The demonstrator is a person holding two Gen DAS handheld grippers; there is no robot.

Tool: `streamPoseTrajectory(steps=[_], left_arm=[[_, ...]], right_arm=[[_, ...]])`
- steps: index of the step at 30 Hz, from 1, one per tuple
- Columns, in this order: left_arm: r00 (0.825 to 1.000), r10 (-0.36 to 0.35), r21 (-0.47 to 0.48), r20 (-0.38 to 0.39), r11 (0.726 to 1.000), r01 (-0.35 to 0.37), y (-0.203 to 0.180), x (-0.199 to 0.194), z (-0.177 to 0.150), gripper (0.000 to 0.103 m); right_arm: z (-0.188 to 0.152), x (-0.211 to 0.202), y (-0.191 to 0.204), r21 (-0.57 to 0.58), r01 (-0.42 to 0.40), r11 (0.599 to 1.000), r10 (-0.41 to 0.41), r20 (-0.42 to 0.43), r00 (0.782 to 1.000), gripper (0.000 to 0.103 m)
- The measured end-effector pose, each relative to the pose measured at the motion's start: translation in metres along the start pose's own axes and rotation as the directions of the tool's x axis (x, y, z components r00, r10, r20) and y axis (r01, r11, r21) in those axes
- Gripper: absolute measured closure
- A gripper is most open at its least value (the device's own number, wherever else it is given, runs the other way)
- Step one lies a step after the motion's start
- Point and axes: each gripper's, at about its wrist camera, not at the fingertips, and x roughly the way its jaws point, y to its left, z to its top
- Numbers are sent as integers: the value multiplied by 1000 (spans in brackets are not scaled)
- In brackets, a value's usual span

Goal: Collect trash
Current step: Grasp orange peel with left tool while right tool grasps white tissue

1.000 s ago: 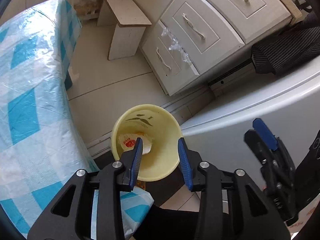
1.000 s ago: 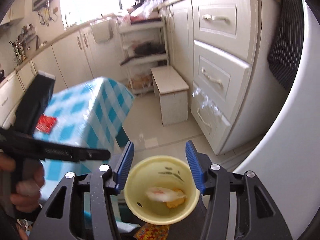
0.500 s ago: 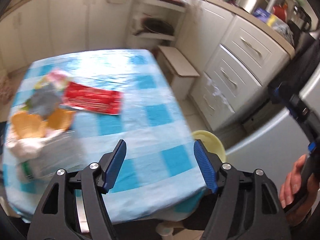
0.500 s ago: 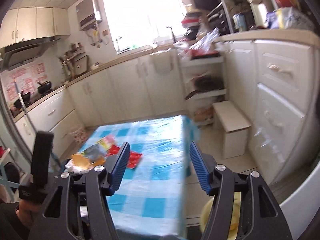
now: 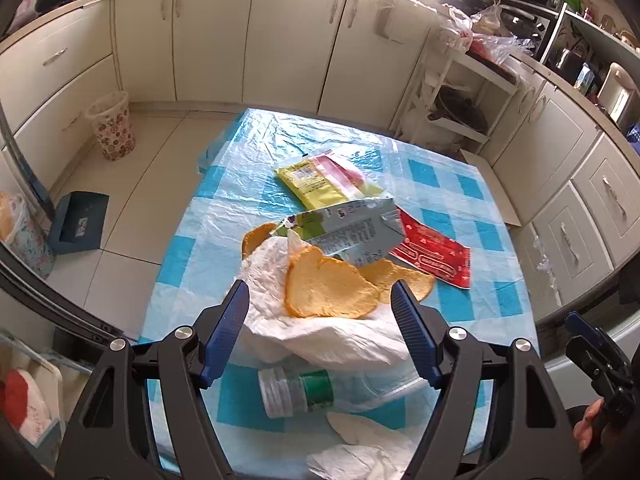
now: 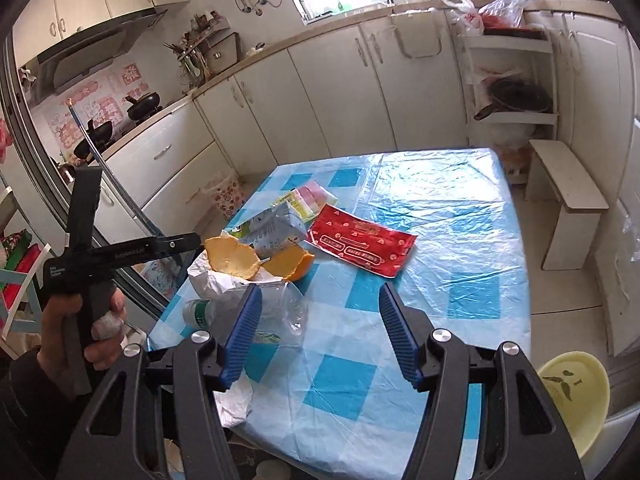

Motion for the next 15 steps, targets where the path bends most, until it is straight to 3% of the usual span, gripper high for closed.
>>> streamPoseTrajectory(steps=[6, 9, 11, 13, 15], left_arm=[[998, 44, 62, -43, 997, -41, 0, 29, 14, 34], [997, 45, 103, -58, 994, -39, -6, 40, 13, 39], [996, 38, 112, -77, 993, -30, -6, 48, 11, 48], [994, 25, 110, -104, 994, -13, -4, 55, 9, 77], [993, 13, 104, -116, 995, 0, -3, 57, 10, 95]], right_arm=[[3, 46, -5, 47, -37, 998, 42, -95, 995, 48], [2, 60, -2, 46, -43, 998, 49, -125, 991, 48], [1, 67, -1, 51, -46, 998, 53, -138, 989, 48], [0, 72, -1, 51, -44, 998, 51, -151, 987, 48], [-1, 75, 0, 47, -46, 998, 53, -162, 985, 48]])
